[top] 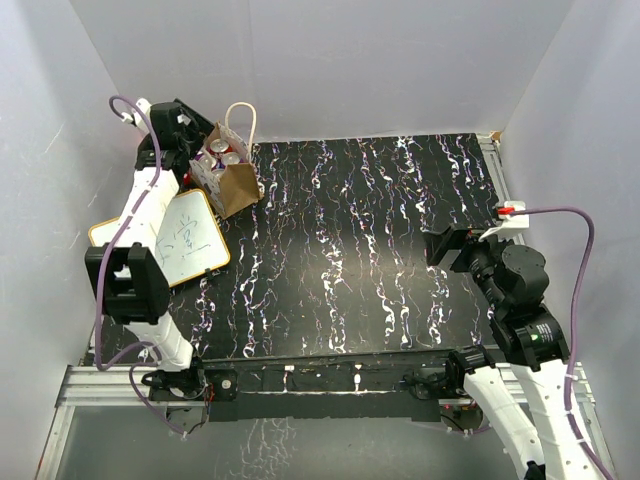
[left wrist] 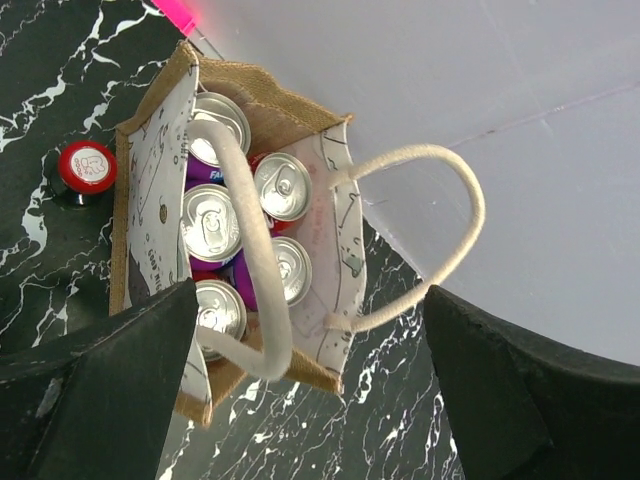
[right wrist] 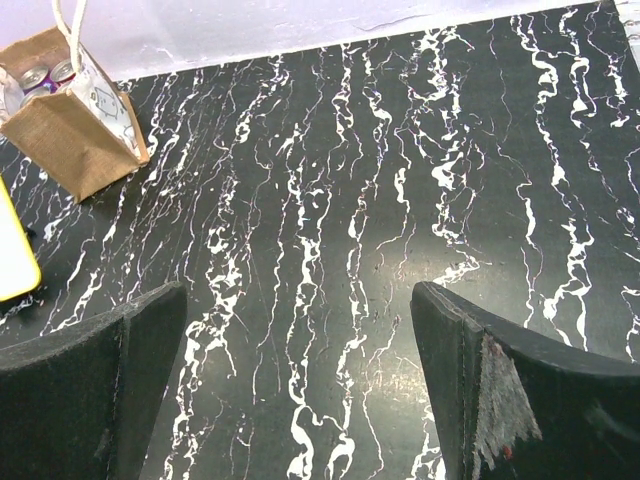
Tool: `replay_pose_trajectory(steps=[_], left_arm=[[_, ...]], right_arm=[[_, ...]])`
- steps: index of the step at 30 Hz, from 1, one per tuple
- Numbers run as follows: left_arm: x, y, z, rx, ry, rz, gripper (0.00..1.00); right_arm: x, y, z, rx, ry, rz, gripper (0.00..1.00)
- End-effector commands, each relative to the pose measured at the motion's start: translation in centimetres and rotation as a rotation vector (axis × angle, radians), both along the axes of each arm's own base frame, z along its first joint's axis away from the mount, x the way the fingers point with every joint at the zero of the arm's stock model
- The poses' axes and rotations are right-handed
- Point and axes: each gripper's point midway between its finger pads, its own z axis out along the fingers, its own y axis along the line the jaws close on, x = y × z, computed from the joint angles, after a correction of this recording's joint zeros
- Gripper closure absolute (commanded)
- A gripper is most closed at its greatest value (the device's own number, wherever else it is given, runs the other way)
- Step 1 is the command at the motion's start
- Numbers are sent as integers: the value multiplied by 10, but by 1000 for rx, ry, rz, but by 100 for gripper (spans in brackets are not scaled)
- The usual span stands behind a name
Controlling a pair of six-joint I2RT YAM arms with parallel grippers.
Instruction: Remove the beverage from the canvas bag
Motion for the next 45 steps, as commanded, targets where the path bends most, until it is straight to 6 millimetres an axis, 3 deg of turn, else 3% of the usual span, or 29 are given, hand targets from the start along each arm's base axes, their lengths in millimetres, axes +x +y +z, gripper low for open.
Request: replay_pose_trajectory(steps=[1,12,26,33,42,45], left_arm=[[9,9,12,-64,6,56,10],[27,-23,0,-149,-11,-136,38],[26,-68,13,-235,-83,-401,73],[22,-91,26,-279,-109,-526,84],[11,-147,25,-295,-103,-691,87],[6,-176,19,-303,-86,-756,88]], right_arm=[[3,-1,19,2,-86,-4,2],[3,-1,20,1,-91,-3,2],[4,-2,17,-2,-81,-10,2],[5,-2,16,-3,-82,-10,2],[7,-1,13,-6,-71,-6,2],[7,-1,13,-5,-70,-4,2]])
